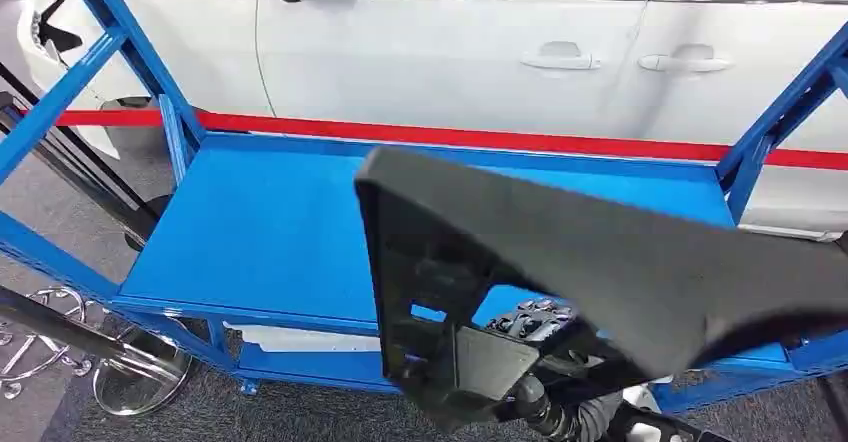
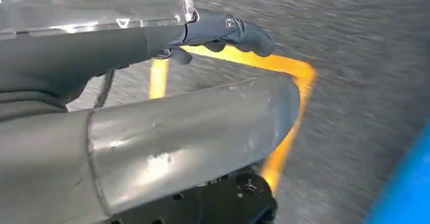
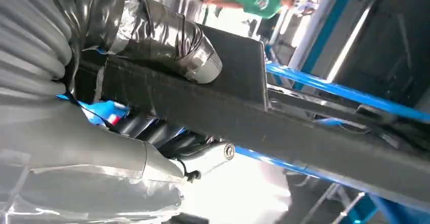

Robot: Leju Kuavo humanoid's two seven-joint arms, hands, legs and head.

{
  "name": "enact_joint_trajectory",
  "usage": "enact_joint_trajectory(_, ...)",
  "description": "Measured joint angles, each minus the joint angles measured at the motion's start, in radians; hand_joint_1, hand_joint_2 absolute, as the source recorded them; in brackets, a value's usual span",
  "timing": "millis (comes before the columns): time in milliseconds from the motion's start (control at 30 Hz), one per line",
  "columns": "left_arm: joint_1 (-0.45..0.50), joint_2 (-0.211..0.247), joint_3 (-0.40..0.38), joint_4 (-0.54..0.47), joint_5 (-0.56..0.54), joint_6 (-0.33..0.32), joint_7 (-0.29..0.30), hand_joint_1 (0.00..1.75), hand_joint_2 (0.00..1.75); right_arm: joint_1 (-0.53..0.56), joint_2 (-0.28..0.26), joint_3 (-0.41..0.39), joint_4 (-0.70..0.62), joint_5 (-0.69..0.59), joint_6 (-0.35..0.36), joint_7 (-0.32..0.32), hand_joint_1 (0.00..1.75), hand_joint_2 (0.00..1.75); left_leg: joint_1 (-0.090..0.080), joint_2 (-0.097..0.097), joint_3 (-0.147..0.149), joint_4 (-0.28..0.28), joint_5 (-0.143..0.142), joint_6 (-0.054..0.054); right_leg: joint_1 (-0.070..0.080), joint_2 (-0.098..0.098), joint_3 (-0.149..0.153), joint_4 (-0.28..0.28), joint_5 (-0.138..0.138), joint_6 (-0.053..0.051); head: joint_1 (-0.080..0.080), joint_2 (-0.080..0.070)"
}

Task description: Take the parts from the cabinet and place them on the table.

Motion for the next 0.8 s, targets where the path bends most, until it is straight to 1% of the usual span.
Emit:
enact_joint_trajectory(33, -0.004, 0.001, 0.000, 0.000, -0.012, 0.012, 0.047, 0.00, 0.00, -0.003, 0.000, 0.000, -0.012, -0.002, -0.012, 0.004, 1.75, 1.75, -0.003, 0.000, 0.055, -0.079, -0.004, 0.012, -0.001, 0.000, -0.002, 0.000, 0.005, 0.003, 0.000, 0.000)
enact_joint_trajectory(67, -0.009, -0.002, -0.001, 0.000, -0.020, 0.025, 0.099, 0.00, 0.00, -0.008, -0.001, 0.000, -0.021, -0.010, -0.017, 0.007, 1.75, 1.75, -0.008, 0.002, 0.085, -0.135, -0.012, 0.014, 0.004, -0.001, -0.006, 0.000, 0.010, 0.010, 0.000, 0.000)
enact_joint_trajectory(100, -0.012, -0.006, -0.001, 0.000, -0.027, 0.037, 0.158, 0.00, 0.00, -0.014, -0.003, 0.000, -0.028, -0.021, -0.024, 0.013, 1.75, 1.75, -0.010, 0.001, 0.088, -0.148, -0.013, 0.013, 0.000, -0.001, -0.007, -0.004, 0.021, 0.018, 0.000, 0.000)
enact_joint_trajectory(133, -0.011, -0.016, -0.002, 0.002, -0.029, 0.050, 0.218, 0.00, 0.00, -0.020, -0.008, -0.001, -0.033, -0.027, -0.029, 0.017, 1.75, 1.75, -0.014, 0.000, 0.085, -0.148, -0.008, 0.015, -0.004, -0.002, -0.010, -0.007, 0.028, 0.023, 0.000, 0.000)
enact_joint_trajectory(167, -0.010, -0.023, -0.002, 0.002, -0.034, 0.065, 0.273, 0.00, 0.00, -0.022, -0.019, -0.005, -0.041, -0.028, -0.029, 0.022, 1.75, 1.75, -0.015, 0.000, 0.082, -0.151, -0.004, 0.019, -0.004, -0.002, -0.010, -0.011, 0.035, 0.030, 0.000, 0.000)
enact_joint_trajectory(200, -0.008, -0.037, -0.002, 0.006, -0.035, 0.077, 0.315, 0.00, 0.00, -0.020, -0.037, -0.015, -0.049, -0.028, -0.029, 0.025, 1.75, 1.75, 0.000, 0.003, 0.078, -0.167, 0.013, 0.030, 0.001, 0.000, -0.014, -0.007, 0.029, 0.037, 0.000, 0.000)
enact_joint_trajectory(233, -0.009, -0.041, -0.001, 0.006, -0.035, 0.085, 0.341, 0.00, 0.00, -0.014, -0.051, -0.028, -0.055, -0.028, -0.029, 0.024, 1.75, 1.75, -0.002, 0.009, 0.074, -0.167, 0.021, 0.036, -0.003, 0.005, -0.021, 0.012, -0.002, 0.043, 0.001, 0.000)
enact_joint_trajectory(267, -0.007, -0.049, -0.001, 0.006, -0.037, 0.093, 0.357, 0.00, 0.00, -0.006, -0.066, -0.046, -0.063, -0.027, -0.029, 0.024, 1.75, 1.75, -0.002, 0.009, 0.063, -0.165, 0.027, 0.045, -0.004, 0.007, -0.040, 0.068, -0.059, 0.044, 0.000, 0.000)
enact_joint_trajectory(300, -0.004, -0.051, -0.001, 0.006, -0.037, 0.099, 0.361, 0.00, 0.00, 0.006, -0.074, -0.063, -0.066, -0.023, -0.028, 0.022, 1.75, 1.75, -0.003, 0.010, 0.052, -0.163, 0.033, 0.049, -0.005, 0.007, -0.065, 0.144, -0.114, 0.048, 0.001, 0.000)
enact_joint_trajectory(333, -0.002, -0.052, 0.000, 0.006, -0.037, 0.103, 0.361, 0.00, 0.00, 0.020, -0.081, -0.079, -0.069, -0.019, -0.028, 0.018, 1.75, 1.75, -0.004, 0.010, 0.041, -0.163, 0.040, 0.049, -0.006, 0.009, -0.091, 0.224, -0.158, 0.053, 0.000, 0.000)
enact_joint_trajectory(367, 0.000, -0.052, 0.000, 0.006, -0.037, 0.106, 0.361, 0.00, 0.00, 0.029, -0.086, -0.090, -0.072, -0.017, -0.028, 0.017, 1.75, 1.75, -0.004, 0.011, 0.028, -0.159, 0.048, 0.048, -0.007, 0.009, -0.107, 0.281, -0.174, 0.056, 0.001, 0.000)
enact_joint_trajectory(400, 0.001, -0.052, 0.001, 0.006, -0.037, 0.106, 0.362, 0.00, 0.00, 0.034, -0.090, -0.098, -0.075, -0.016, -0.027, 0.016, 1.75, 1.75, -0.003, 0.012, 0.017, -0.155, 0.052, 0.045, -0.010, 0.009, -0.100, 0.294, -0.161, 0.058, 0.000, 0.000)
enact_joint_trajectory(433, 0.001, -0.053, 0.001, 0.006, -0.037, 0.106, 0.362, 0.00, 0.00, 0.038, -0.093, -0.103, -0.079, -0.013, -0.027, 0.016, 1.75, 1.75, -0.003, 0.013, 0.007, -0.150, 0.056, 0.042, -0.013, 0.008, -0.069, 0.260, -0.125, 0.060, 0.000, 0.000)
enact_joint_trajectory(467, 0.001, -0.053, 0.001, 0.006, -0.037, 0.106, 0.362, 0.00, 0.00, 0.042, -0.093, -0.106, -0.083, -0.013, -0.027, 0.015, 1.75, 1.75, -0.002, 0.013, 0.000, -0.146, 0.060, 0.040, -0.015, 0.008, -0.021, 0.192, -0.087, 0.060, 0.000, 0.000)
enact_joint_trajectory(500, 0.001, -0.053, 0.001, 0.006, -0.037, 0.106, 0.361, 0.00, 0.00, 0.045, -0.096, -0.111, -0.088, -0.005, -0.027, 0.015, 1.75, 1.75, -0.001, 0.013, -0.003, -0.144, 0.062, 0.036, -0.018, 0.008, 0.042, 0.095, -0.054, 0.060, 0.000, 0.000)
enact_joint_trajectory(533, 0.000, -0.053, 0.002, 0.006, -0.037, 0.106, 0.353, 0.00, 0.00, 0.045, -0.096, -0.114, -0.092, 0.005, -0.027, 0.013, 1.75, 1.75, -0.001, 0.013, -0.004, -0.143, 0.065, 0.031, -0.019, 0.009, 0.095, 0.013, -0.047, 0.058, 0.000, 0.000)
enact_joint_trajectory(567, -0.001, -0.053, 0.002, 0.006, -0.037, 0.106, 0.338, 0.00, 0.00, 0.045, -0.097, -0.116, -0.096, 0.018, -0.030, 0.009, 1.75, 1.75, -0.006, 0.013, -0.011, -0.139, 0.070, 0.024, -0.011, 0.011, 0.118, -0.035, -0.056, 0.053, 0.000, 0.000)
enact_joint_trajectory(600, -0.001, -0.052, 0.002, 0.006, -0.037, 0.106, 0.322, 0.00, 0.00, 0.045, -0.097, -0.116, -0.102, 0.031, -0.034, 0.003, 1.75, 1.75, -0.006, 0.013, -0.014, -0.139, 0.077, 0.016, -0.010, 0.011, 0.116, -0.039, -0.059, 0.048, 0.000, 0.000)
enact_joint_trajectory(633, -0.003, -0.049, 0.002, 0.006, -0.037, 0.106, 0.304, 0.00, 0.00, 0.044, -0.096, -0.116, -0.106, 0.043, -0.040, -0.002, 1.75, 1.75, -0.005, 0.013, -0.017, -0.139, 0.081, 0.012, -0.008, 0.011, 0.110, -0.037, -0.058, 0.045, 0.000, 0.000)
enact_joint_trajectory(667, -0.006, -0.047, 0.003, 0.006, -0.038, 0.104, 0.289, 0.00, 0.00, 0.043, -0.097, -0.116, -0.107, 0.056, -0.045, -0.004, 1.75, 1.75, -0.003, 0.012, -0.019, -0.139, 0.087, 0.005, -0.007, 0.011, 0.106, -0.032, -0.056, 0.040, 0.000, 0.000)
enact_joint_trajectory(700, -0.006, -0.044, 0.003, 0.006, -0.038, 0.099, 0.276, 0.00, 0.00, 0.043, -0.096, -0.116, -0.108, 0.062, -0.048, -0.005, 1.75, 1.75, -0.008, 0.011, -0.022, -0.138, 0.087, -0.002, -0.014, 0.009, 0.102, -0.043, -0.046, 0.026, 0.000, 0.000)
enact_joint_trajectory(733, -0.008, -0.038, 0.004, 0.006, -0.044, 0.090, 0.258, 0.00, 0.00, 0.040, -0.096, -0.116, -0.111, 0.065, -0.052, -0.007, 1.75, 1.75, -0.003, 0.008, -0.030, -0.121, 0.054, -0.006, -0.016, 0.004, 0.097, -0.044, -0.038, 0.015, 0.000, 0.000)
enact_joint_trajectory(767, -0.011, -0.037, 0.004, 0.006, -0.046, 0.080, 0.242, 0.00, 0.00, 0.036, -0.097, -0.116, -0.115, 0.068, -0.054, -0.010, 1.75, 1.75, -0.002, 0.008, -0.049, -0.069, 0.000, -0.010, -0.016, 0.005, 0.087, -0.042, -0.030, 0.005, 0.000, 0.000)
enact_joint_trajectory(800, -0.012, -0.037, 0.004, 0.006, -0.051, 0.075, 0.234, 0.00, 0.00, 0.033, -0.097, -0.116, -0.117, 0.071, -0.054, -0.013, 1.75, 1.75, -0.001, 0.009, -0.074, 0.005, -0.053, -0.014, -0.014, 0.006, 0.075, -0.040, -0.023, 0.002, 0.000, 0.000)
